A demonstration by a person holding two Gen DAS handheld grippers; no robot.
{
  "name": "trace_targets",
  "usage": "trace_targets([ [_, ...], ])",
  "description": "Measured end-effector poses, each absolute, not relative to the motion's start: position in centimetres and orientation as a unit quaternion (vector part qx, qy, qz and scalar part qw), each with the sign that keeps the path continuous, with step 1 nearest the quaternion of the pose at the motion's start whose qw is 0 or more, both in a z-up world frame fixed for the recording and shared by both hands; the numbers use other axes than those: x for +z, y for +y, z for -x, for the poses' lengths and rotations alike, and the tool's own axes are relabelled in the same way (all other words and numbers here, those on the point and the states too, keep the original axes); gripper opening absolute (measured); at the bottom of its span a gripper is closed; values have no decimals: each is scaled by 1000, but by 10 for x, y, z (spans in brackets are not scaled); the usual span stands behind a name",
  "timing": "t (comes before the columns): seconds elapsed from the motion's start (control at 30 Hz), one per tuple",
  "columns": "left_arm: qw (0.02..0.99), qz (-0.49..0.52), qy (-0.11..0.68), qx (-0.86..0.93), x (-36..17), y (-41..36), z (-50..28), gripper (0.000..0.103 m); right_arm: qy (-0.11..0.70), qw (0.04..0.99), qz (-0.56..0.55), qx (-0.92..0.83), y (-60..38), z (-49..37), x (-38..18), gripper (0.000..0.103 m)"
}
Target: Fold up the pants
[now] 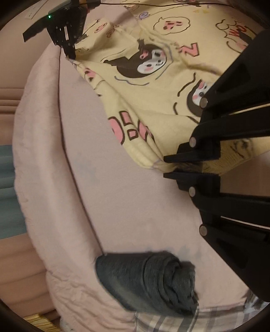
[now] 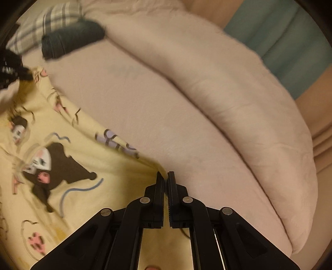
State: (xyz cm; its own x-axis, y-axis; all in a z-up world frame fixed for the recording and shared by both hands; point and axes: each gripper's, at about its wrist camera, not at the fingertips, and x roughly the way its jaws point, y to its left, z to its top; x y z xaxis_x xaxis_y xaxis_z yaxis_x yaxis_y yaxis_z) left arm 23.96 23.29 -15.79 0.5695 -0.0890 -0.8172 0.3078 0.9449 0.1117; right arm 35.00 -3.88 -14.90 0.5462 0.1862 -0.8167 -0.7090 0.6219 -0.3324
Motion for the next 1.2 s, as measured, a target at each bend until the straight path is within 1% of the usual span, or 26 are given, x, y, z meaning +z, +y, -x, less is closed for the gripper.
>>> trace_targets([
  [0.03, 879, -127, 445, -116, -153, 232, -232, 6, 379, 818, 336, 275, -30, -340, -147, 3],
  [0.17, 880, -162, 427, -135, -139, 222, -194, 6, 331, 830, 350, 282, -62, -280, -117, 3],
  [0.3, 886, -168, 406, -151, -136, 219, -160, 6, 303, 840, 350, 282, -79, -218, -110, 3],
  [0.47, 888, -172, 388, -174, -142, 220, -118, 7, 287, 831, 392, 271, -72, -157, -125, 3],
  [0.53, 884, -188, 392, -174, -159, 225, -102, 7, 278, 822, 422, 265, -68, -134, -141, 3],
  [0.6, 878, -184, 405, -177, -173, 230, -94, 7, 284, 809, 431, 280, -62, -107, -162, 3],
  [0.7, 871, -180, 422, -176, -196, 240, -84, 7, 285, 781, 475, 290, -52, -73, -192, 3],
  [0.8, 873, -179, 419, -176, -201, 245, -81, 7, 292, 754, 509, 296, -41, -59, -209, 3],
  [0.9, 872, -202, 409, -178, -199, 241, -77, 8, 301, 739, 526, 293, -40, -64, -214, 3],
  [1.1, 870, -217, 389, -210, -187, 231, -64, 8, 317, 764, 479, 294, -53, -68, -193, 3],
  [1.2, 855, -259, 401, -203, -204, 226, -59, 10, 340, 761, 464, 300, -62, -64, -196, 3],
])
